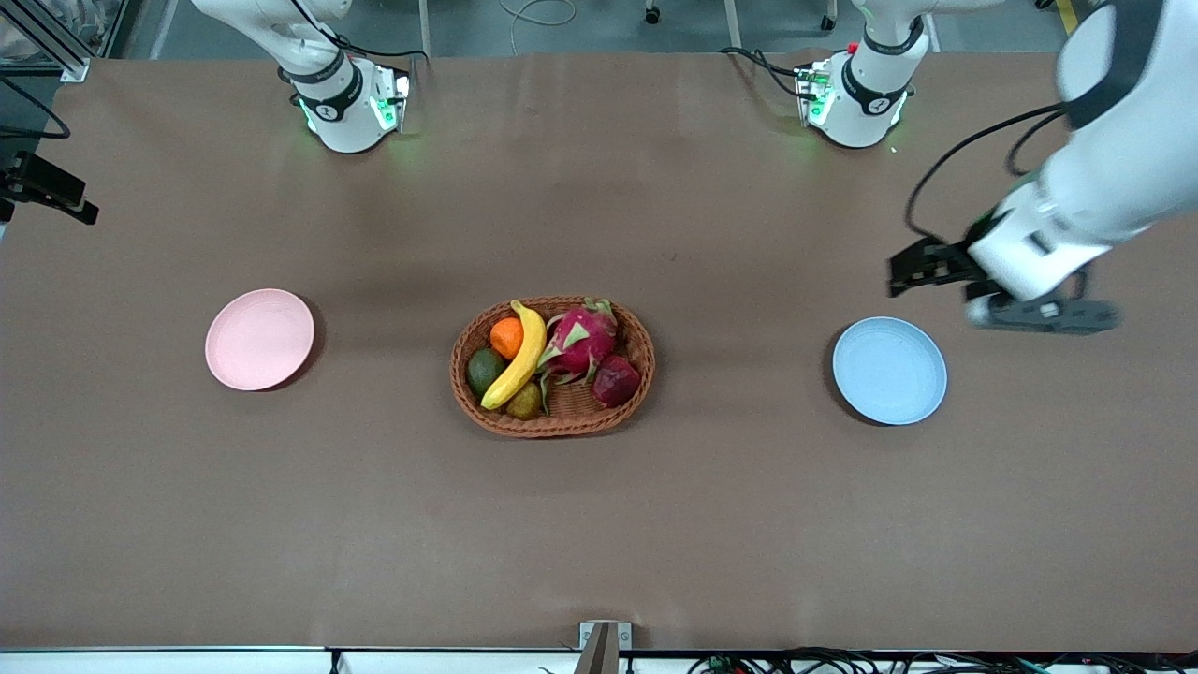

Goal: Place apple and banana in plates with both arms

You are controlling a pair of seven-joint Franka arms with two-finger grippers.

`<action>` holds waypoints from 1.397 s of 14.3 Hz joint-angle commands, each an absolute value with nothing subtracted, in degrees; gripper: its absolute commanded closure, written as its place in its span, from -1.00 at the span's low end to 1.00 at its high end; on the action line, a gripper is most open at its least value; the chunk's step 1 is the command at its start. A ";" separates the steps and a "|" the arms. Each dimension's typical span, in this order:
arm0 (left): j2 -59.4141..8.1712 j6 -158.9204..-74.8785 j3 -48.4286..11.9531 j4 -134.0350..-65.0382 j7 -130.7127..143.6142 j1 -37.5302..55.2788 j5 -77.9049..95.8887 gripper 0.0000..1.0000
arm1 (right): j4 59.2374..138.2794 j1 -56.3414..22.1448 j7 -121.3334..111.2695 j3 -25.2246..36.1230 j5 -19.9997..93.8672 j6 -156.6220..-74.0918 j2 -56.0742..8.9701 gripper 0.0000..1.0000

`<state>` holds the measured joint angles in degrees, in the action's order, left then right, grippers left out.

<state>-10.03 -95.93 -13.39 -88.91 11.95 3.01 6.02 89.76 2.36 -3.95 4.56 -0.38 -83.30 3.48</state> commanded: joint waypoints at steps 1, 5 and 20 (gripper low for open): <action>-16.94 -100.00 -14.77 -86.57 19.13 8.24 6.86 -1.00 | 90.35 2.81 -4.31 4.13 -1.23 -83.23 4.13 -1.00; -23.36 -110.28 -14.77 -86.48 29.77 16.16 6.76 -1.00 | 90.35 2.90 -4.31 4.13 -1.23 -83.23 4.04 -1.00; -42.53 -131.04 -9.94 -81.12 46.58 32.77 3.43 -1.00 | 90.35 3.34 -4.31 4.31 -1.23 -83.23 4.04 -1.00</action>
<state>-41.25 -131.01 -12.24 -83.08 45.11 30.18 4.83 89.81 2.38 -3.95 4.83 -0.38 -83.30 3.48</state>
